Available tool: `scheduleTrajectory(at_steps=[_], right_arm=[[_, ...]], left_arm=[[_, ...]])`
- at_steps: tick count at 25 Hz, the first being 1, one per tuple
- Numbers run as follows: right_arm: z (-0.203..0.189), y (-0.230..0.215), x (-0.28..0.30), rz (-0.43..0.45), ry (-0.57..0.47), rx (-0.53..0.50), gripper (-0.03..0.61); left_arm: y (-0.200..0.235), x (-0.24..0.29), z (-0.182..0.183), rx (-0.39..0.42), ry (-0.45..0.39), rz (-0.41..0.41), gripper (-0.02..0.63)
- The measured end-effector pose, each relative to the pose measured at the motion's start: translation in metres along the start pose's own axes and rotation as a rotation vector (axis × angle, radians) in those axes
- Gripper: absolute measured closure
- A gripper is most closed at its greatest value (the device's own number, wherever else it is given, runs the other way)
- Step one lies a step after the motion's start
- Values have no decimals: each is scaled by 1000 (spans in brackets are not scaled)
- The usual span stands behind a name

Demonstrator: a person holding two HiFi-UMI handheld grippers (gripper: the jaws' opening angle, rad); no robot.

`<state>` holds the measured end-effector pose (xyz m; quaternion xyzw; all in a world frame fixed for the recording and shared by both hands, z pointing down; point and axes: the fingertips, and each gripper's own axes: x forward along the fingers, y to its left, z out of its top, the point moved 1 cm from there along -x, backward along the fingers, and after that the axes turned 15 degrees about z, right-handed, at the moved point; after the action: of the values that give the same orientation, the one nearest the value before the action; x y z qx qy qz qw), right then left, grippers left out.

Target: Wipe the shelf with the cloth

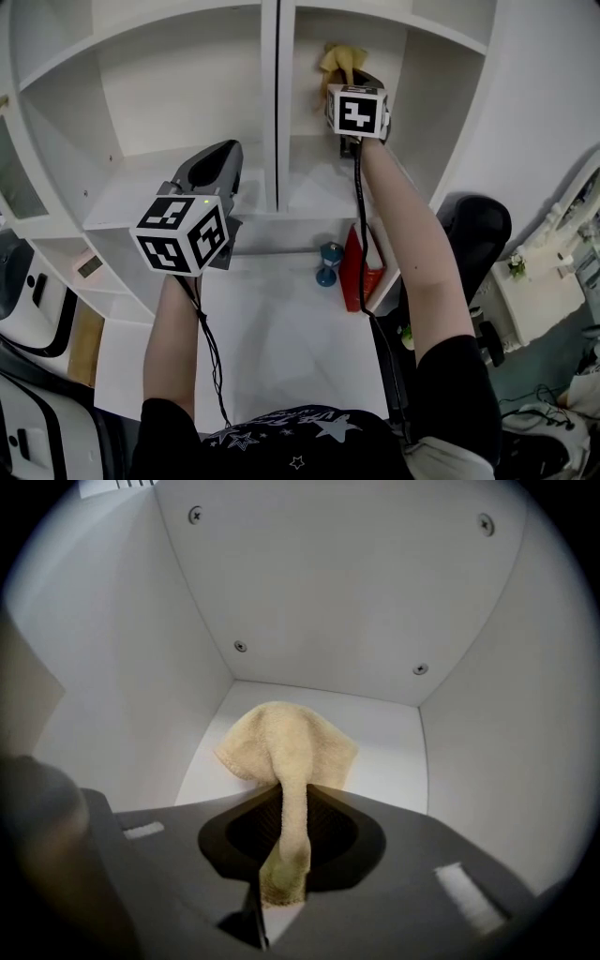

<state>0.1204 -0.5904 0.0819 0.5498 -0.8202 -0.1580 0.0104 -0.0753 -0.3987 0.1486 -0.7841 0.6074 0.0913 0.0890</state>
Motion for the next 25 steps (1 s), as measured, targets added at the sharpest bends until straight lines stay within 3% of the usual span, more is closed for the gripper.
scheduleTrajectory(at_steps=[13,25], right_arm=[[-19,-67,-33,-205,49,90,497],[-25,-66,-41,-134,53,197,497]], left_arm=[[-8,-7,3,9,-8,-16,611],[-8,-13,-1,-3,5,-7,611]])
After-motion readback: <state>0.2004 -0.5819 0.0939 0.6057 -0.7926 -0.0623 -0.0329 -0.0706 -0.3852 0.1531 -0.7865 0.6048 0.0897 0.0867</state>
